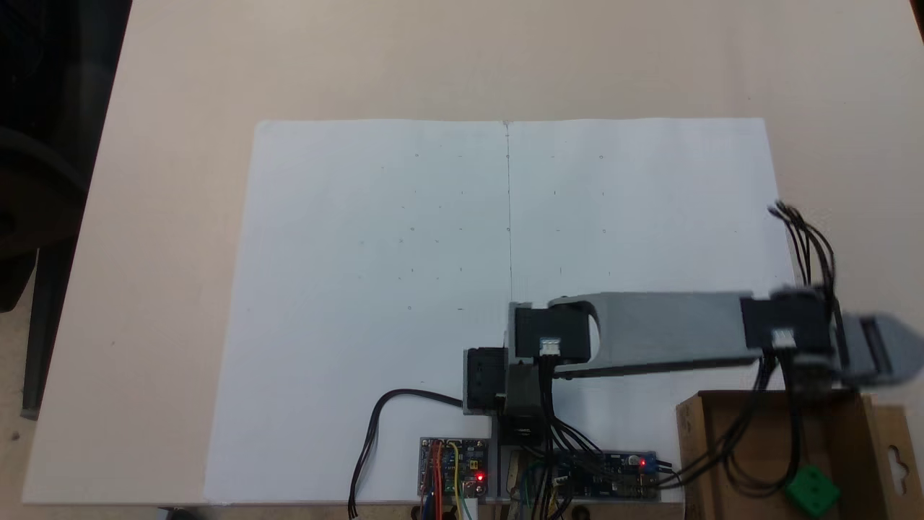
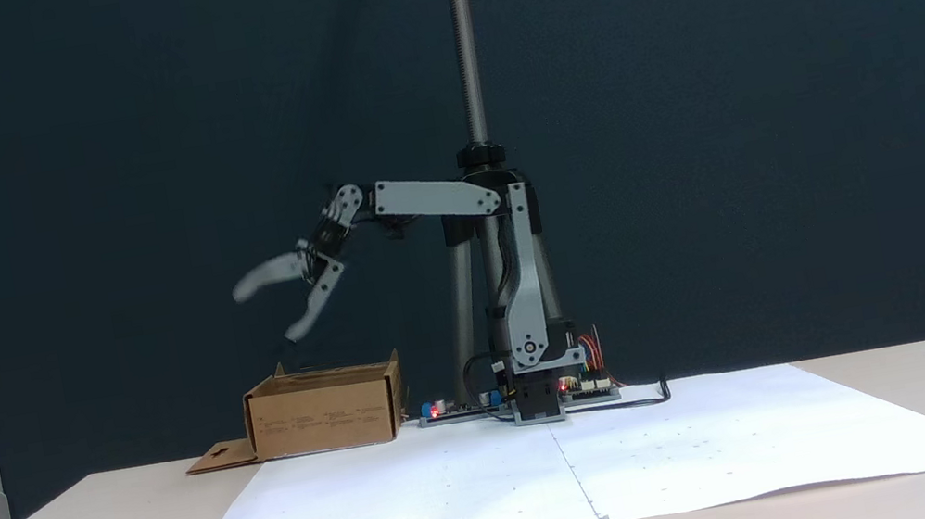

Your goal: Grasp a green dice and put it in the bin.

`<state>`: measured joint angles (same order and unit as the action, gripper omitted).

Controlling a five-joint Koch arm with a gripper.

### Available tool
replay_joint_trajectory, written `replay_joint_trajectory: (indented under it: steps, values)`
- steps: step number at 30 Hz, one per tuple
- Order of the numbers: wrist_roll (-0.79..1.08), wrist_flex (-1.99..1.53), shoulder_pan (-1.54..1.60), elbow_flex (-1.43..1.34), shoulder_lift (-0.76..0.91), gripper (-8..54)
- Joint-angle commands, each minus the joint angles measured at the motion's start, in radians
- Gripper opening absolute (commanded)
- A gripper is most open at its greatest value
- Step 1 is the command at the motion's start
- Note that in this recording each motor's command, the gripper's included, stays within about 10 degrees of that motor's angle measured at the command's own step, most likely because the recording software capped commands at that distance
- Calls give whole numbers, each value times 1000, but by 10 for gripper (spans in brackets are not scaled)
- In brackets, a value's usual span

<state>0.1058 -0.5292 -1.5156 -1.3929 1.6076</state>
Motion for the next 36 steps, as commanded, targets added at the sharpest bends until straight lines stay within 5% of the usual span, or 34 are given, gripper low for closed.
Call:
replay_joint_trajectory:
  steps: [1,12,22,36]
  values:
    - [-91,92,126,20,75,432]
    - [-110,181,813,-144,172,436]
    - [-117,523,1266,-753,474,442]
    - [-46,1006,1463,-1532,744,455]
